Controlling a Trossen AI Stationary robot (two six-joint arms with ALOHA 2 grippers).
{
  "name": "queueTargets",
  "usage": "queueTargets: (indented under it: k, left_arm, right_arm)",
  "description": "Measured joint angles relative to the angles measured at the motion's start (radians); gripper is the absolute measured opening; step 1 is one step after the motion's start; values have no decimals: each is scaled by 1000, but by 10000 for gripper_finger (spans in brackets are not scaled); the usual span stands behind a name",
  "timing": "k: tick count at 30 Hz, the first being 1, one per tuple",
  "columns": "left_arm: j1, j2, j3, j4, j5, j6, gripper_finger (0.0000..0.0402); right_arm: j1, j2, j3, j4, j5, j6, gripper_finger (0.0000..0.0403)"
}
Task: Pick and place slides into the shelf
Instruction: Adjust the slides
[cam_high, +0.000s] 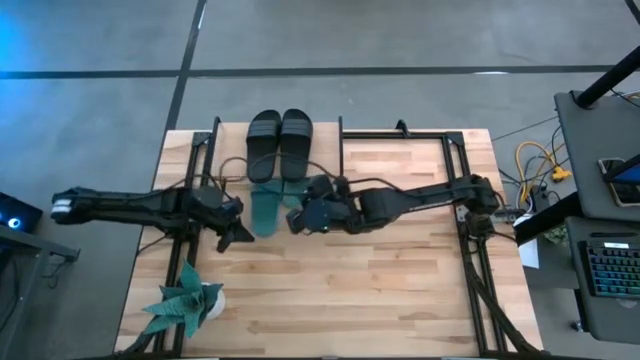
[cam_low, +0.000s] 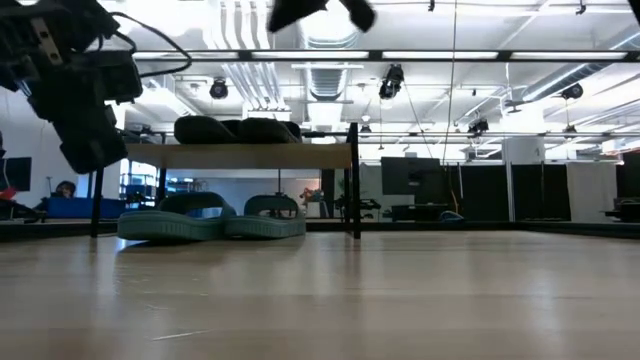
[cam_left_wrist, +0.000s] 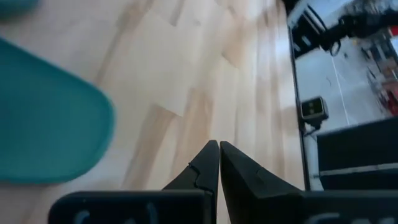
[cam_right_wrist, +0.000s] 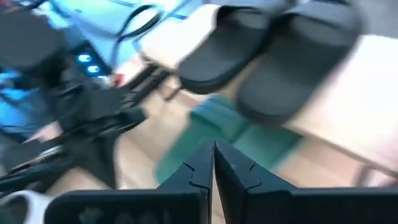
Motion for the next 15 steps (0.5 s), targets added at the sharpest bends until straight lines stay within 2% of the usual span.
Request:
queueTargets:
  k: [3, 6, 11, 15]
  left_arm:
    - [-65, 36, -6, 67, -39, -2, 0]
    - [-129, 93, -5, 98, -128, -15, 0]
    - [-229, 209, -6, 98, -315, -20, 0]
    - [-274, 304, -5, 117, -414, -8, 0]
  right_arm:
    - [0, -39, -15, -106, 43, 46, 9]
    - [1, -70, -38, -160, 70, 87, 9]
    - [1, -79, -46, -175, 99, 108, 9]
    - [1, -79, -46, -174, 99, 108, 9]
